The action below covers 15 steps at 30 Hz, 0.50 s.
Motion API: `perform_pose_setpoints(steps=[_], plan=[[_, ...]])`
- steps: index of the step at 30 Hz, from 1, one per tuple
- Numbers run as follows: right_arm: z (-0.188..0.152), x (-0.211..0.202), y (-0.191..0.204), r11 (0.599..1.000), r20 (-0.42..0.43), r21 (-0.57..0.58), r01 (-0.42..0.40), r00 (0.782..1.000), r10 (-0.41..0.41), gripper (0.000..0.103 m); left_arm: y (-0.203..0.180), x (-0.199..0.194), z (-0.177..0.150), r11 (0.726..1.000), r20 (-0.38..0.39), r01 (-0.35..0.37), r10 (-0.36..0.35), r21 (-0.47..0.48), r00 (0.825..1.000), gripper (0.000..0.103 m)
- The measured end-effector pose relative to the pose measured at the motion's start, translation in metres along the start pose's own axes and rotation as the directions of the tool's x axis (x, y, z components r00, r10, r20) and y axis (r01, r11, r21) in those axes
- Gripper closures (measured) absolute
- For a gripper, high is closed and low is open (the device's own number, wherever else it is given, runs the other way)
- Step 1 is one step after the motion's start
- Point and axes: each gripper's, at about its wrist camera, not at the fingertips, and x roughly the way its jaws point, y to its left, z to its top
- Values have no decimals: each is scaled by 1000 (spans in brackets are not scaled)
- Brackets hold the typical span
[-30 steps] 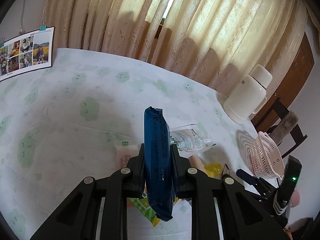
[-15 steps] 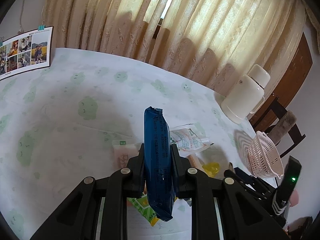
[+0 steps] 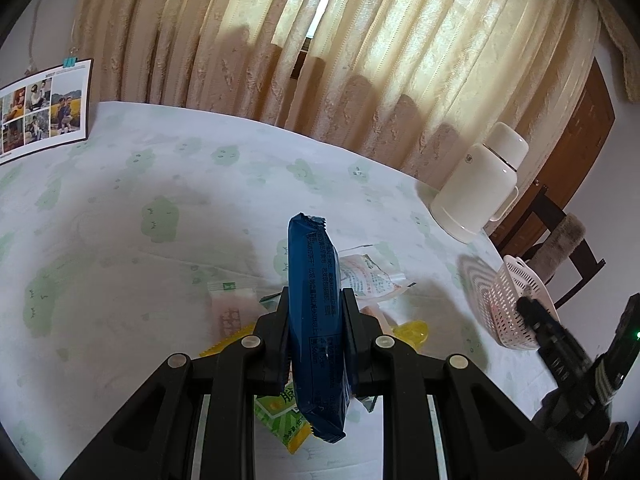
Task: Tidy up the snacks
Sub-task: 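Carry the silver candy into the basket and open the right gripper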
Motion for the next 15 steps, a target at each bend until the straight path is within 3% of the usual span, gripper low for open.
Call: perform_pose_setpoints(steps=[15], plan=[[16,-17,-80,973,67,137,188,978,-198,64,-3,4,0,1000,-6,-5,5,8,1000,84]])
